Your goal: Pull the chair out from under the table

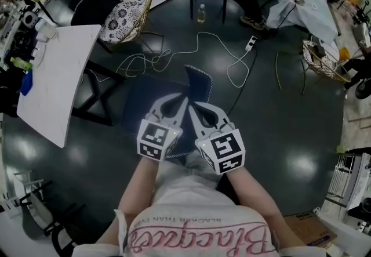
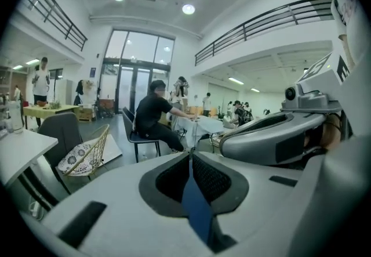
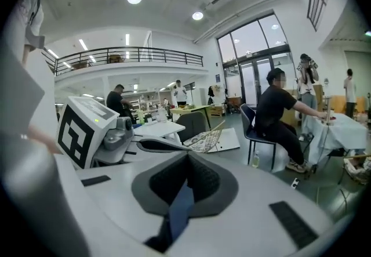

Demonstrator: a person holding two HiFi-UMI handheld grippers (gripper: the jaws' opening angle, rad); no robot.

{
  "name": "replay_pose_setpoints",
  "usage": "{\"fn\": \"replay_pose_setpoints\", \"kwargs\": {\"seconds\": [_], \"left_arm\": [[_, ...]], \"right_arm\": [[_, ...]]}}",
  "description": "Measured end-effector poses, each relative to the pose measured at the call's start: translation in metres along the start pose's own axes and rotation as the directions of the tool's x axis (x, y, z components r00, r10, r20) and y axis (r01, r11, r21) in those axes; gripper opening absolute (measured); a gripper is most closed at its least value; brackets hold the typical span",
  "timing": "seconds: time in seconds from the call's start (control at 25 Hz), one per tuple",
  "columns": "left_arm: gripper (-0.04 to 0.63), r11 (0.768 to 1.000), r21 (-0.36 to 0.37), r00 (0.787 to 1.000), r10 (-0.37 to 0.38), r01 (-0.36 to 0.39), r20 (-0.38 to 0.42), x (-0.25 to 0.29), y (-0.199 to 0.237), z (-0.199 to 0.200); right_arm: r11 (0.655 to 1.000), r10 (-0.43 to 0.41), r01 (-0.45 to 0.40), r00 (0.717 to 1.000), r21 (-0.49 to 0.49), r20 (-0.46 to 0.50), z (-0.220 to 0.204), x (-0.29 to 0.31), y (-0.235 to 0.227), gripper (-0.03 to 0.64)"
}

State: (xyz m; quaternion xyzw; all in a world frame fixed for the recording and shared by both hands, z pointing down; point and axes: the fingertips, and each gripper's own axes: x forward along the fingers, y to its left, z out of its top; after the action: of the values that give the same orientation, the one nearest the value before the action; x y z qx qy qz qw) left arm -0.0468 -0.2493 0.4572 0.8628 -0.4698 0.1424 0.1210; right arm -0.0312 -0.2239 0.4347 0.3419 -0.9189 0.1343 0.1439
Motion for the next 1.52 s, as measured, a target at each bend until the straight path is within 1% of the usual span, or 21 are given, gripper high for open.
{"fn": "replay_pose_setpoints", "kwargs": {"seconds": [0.12,0.28,0.44,0.6,0.76,0.84,0.96,1.08,1.2,1.36,1.52], "left_arm": [[0.015,1.0,0.025,1.0,0.01,-0.011,0.016,-0.011,-0.005,0.001],[0.015,0.999,0.042,0.999,0.025,-0.027,0.036,-0.029,-0.005,0.006],[0.015,0.998,0.064,0.998,0.023,-0.026,0.058,-0.047,-0.006,0.013],[0.015,0.996,0.084,0.996,0.001,-0.009,0.092,-0.073,-0.011,0.022],[0.015,0.995,0.098,0.993,-0.025,0.014,0.115,-0.1,-0.015,0.022],[0.015,0.994,0.108,0.99,-0.024,0.009,0.14,-0.117,-0.015,0.024],[0.015,0.993,0.12,0.982,-0.002,-0.021,0.187,-0.14,-0.008,0.031],[0.015,0.992,0.114,0.977,0.029,-0.054,0.209,-0.155,0.0,0.033],[0.015,0.994,0.088,0.974,0.051,-0.072,0.222,-0.167,0.008,0.032],[0.015,0.993,0.081,0.969,0.06,-0.081,0.24,-0.176,0.009,0.035],[0.015,0.993,0.079,0.963,0.067,-0.09,0.261,-0.176,0.007,0.043]], "right_arm": [[0.999,0.042,-0.041,0.998,-0.011,0.037,0.006,-0.004,0.013,0.005],[0.999,0.043,-0.041,0.996,-0.035,0.08,0.012,-0.007,0.029,0.005],[1.0,-0.006,0.01,0.991,-0.027,0.13,0.02,-0.014,0.037,0.005],[0.997,-0.079,0.08,0.986,-0.002,0.144,0.024,-0.017,0.05,0.005],[0.992,-0.129,0.128,0.978,0.014,0.162,0.029,-0.022,0.072,0.005],[0.99,-0.144,0.143,0.974,0.016,0.175,0.031,-0.023,0.085,0.005],[0.987,-0.157,0.159,0.968,0.006,0.197,0.038,-0.024,0.102,0.005],[0.985,-0.172,0.175,0.967,0.002,0.188,0.037,-0.024,0.115,0.005],[0.984,-0.173,0.177,0.969,-0.007,0.178,0.035,-0.023,0.128,0.005],[0.987,-0.154,0.161,0.972,-0.026,0.18,0.04,-0.023,0.14,0.005],[0.987,-0.142,0.152,0.972,-0.041,0.185,0.047,-0.024,0.139,0.005]]}}
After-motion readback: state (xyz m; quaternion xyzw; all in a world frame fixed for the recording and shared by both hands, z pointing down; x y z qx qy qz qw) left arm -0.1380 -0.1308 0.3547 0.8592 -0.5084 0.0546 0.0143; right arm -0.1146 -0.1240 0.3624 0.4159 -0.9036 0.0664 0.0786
